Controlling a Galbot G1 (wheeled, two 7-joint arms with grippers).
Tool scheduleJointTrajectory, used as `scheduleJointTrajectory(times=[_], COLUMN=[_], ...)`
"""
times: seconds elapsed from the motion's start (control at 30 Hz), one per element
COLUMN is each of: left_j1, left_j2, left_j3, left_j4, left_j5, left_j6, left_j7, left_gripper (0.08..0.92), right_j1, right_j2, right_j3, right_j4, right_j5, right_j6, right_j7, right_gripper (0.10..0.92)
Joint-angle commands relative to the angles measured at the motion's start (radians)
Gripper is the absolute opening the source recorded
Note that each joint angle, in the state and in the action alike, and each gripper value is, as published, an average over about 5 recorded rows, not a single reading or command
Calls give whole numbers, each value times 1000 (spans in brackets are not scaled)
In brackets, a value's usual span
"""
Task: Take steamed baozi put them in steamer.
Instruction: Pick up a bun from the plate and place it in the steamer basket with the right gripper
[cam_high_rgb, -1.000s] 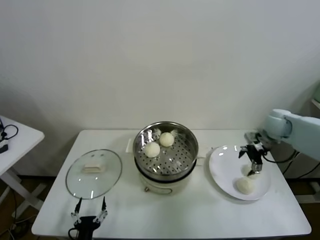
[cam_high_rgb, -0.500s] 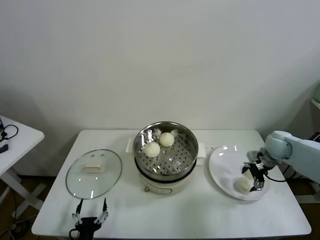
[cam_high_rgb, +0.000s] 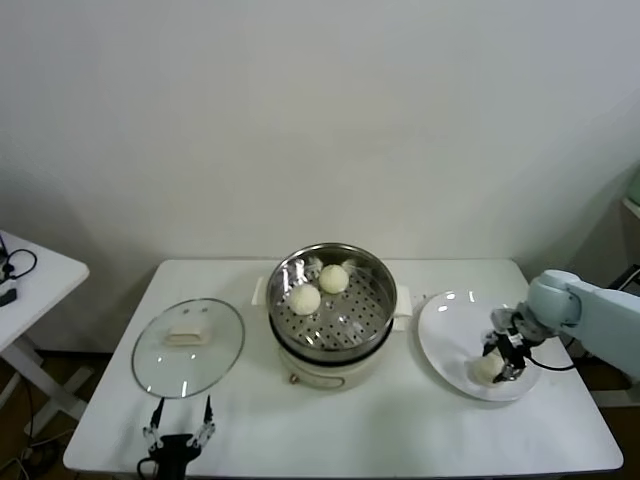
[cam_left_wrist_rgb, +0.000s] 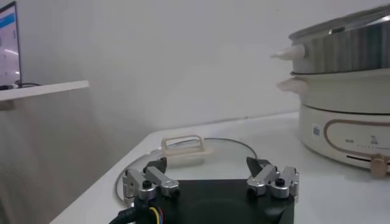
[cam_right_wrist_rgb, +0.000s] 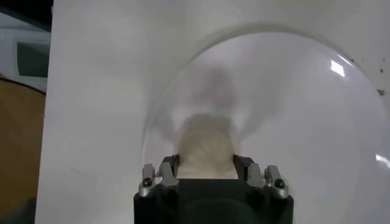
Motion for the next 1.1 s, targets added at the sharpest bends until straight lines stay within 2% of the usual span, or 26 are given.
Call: scheduleJointTrajectory(times=[0.03,0.3,0.5,0.7,0.87,1.1], left_j1=[1,0,2,-3,-4,0], left_j2=[-12,-15,-13,-12,-13,-16], left_j3=[0,1,-7,-19,-16,-14], left_j4=[-2,-5,-4,6,3,-4], left_j5=[-1,4,4,8,13,17], left_j6=[-1,0,-1,-7,-7,-6], left_j7=[-1,-1,-2,-7,-8,-8], left_gripper=[823,823,823,823,823,823], right_j1=[159,758,987,907,747,601], right_j2=[-23,29,136,253,380,480], right_j3=[-104,-485,-437,-209,-122,-173], right_j4=[79,211,274,384,452,439], right_j5=[17,156,265,271,121,-35], right_j6=[29,190,274,229,214,260], right_j7=[-22,-106,-163,-146,-98,-55], right_gripper=[612,611,611,611,611,609])
